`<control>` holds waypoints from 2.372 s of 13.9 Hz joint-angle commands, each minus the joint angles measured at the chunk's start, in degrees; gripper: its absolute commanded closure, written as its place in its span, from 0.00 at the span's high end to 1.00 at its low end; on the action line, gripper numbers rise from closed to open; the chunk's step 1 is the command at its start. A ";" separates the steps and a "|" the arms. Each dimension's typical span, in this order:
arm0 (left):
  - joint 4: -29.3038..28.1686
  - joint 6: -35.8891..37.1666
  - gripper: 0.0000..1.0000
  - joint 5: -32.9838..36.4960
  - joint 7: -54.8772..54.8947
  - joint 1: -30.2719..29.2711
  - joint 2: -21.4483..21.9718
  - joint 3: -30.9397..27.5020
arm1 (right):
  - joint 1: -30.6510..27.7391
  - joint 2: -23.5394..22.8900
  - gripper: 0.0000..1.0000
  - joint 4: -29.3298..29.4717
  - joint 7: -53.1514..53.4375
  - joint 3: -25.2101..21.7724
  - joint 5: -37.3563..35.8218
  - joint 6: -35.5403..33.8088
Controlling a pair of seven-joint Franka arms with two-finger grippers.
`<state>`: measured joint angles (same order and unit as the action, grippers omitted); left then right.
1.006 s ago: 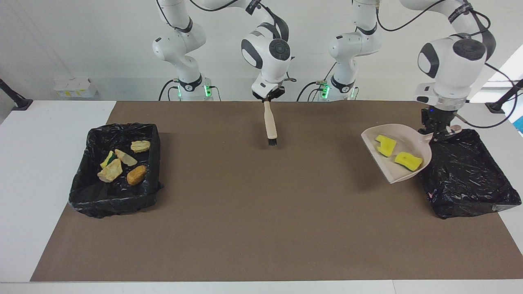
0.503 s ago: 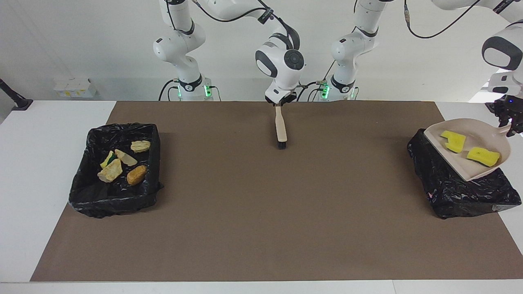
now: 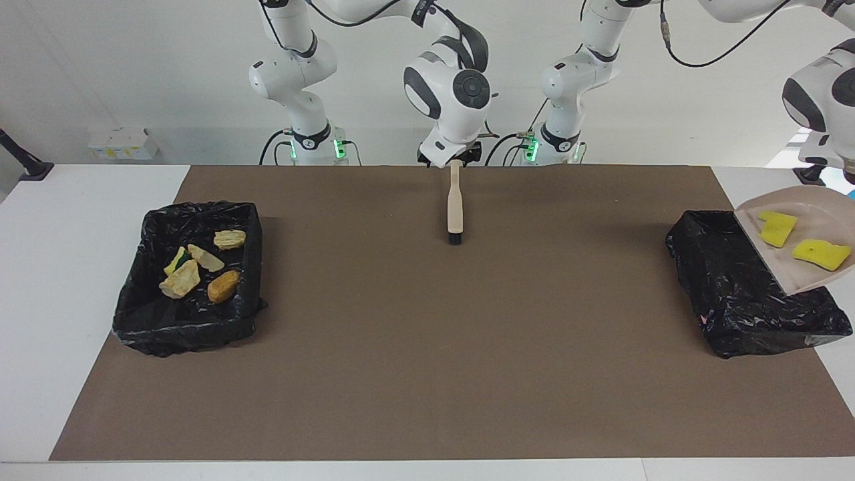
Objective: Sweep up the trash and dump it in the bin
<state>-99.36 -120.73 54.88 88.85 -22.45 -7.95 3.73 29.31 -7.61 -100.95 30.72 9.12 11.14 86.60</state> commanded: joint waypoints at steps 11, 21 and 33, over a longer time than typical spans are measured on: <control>1.89 17.71 0.00 21.23 -10.72 8.91 -0.84 -0.83 | -25.07 0.31 1.00 16.83 -38.09 -1.03 -15.09 -5.92; 3.47 19.91 0.00 23.08 -10.63 11.37 -1.11 -0.39 | -33.44 2.94 1.00 16.32 -40.30 -3.05 -16.06 -1.35; 5.32 31.95 0.00 -21.00 -28.69 24.47 -2.07 -0.04 | -29.13 9.10 1.00 7.35 -33.80 -8.24 -12.45 3.13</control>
<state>-94.87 -90.77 40.37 65.73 0.15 -9.64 4.50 -0.03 -2.56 -87.74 -3.81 1.64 -2.26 86.56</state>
